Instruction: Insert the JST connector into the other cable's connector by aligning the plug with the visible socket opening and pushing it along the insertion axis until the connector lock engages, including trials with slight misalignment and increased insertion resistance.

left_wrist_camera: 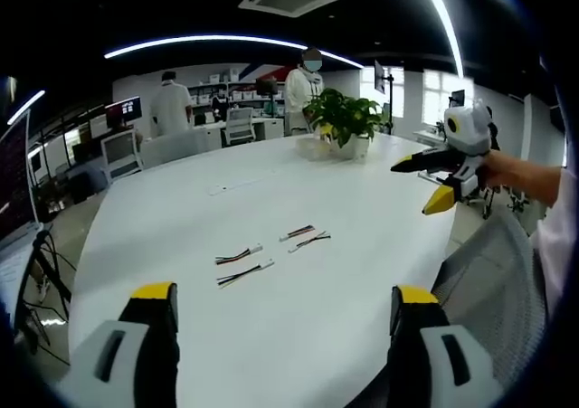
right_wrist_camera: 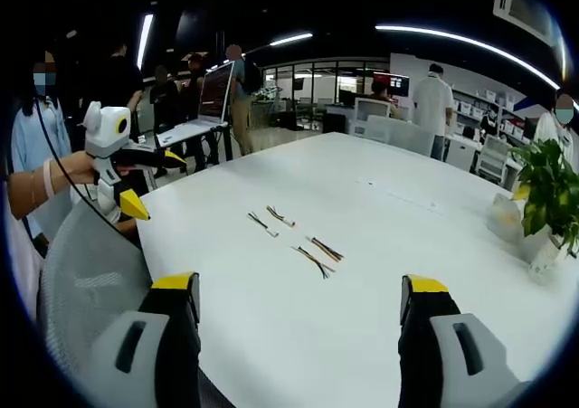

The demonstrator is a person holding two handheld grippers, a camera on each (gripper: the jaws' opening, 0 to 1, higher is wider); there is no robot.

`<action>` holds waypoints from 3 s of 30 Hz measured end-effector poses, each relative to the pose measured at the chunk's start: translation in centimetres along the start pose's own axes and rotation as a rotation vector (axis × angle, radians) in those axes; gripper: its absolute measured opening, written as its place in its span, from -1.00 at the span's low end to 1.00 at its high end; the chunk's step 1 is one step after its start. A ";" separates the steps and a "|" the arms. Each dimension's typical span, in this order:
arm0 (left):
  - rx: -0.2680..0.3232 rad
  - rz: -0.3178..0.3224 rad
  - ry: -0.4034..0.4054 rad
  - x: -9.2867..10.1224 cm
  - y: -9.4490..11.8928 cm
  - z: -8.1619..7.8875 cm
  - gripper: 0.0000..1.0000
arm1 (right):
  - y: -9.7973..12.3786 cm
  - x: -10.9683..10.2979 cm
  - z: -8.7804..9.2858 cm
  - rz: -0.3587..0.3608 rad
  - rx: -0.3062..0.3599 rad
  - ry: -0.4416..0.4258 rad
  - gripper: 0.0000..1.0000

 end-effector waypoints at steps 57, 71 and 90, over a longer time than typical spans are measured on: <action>-0.007 -0.032 -0.023 -0.9 0.3 -0.6 0.89 | 0.0 0.5 0.0 0.008 -0.018 0.018 0.68; -0.005 -0.027 -0.027 -1.3 -0.3 -1.2 0.83 | -0.6 0.9 -0.5 -0.002 -0.012 0.006 0.58; -0.044 0.011 -0.024 -1.5 -2.6 -1.2 0.81 | -2.3 1.4 -1.1 -0.033 0.007 0.017 0.38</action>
Point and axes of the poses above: the point that each gripper's makers call its tool centre point, and the gripper's own axes: y roughly backward along the fingers, x roughly to its right, z roughly out of its underside, the point moved 7 cm from there along y, roughly backward along the fingers, and after that the axes turned 13 degrees about y, right-handed, at the moved point
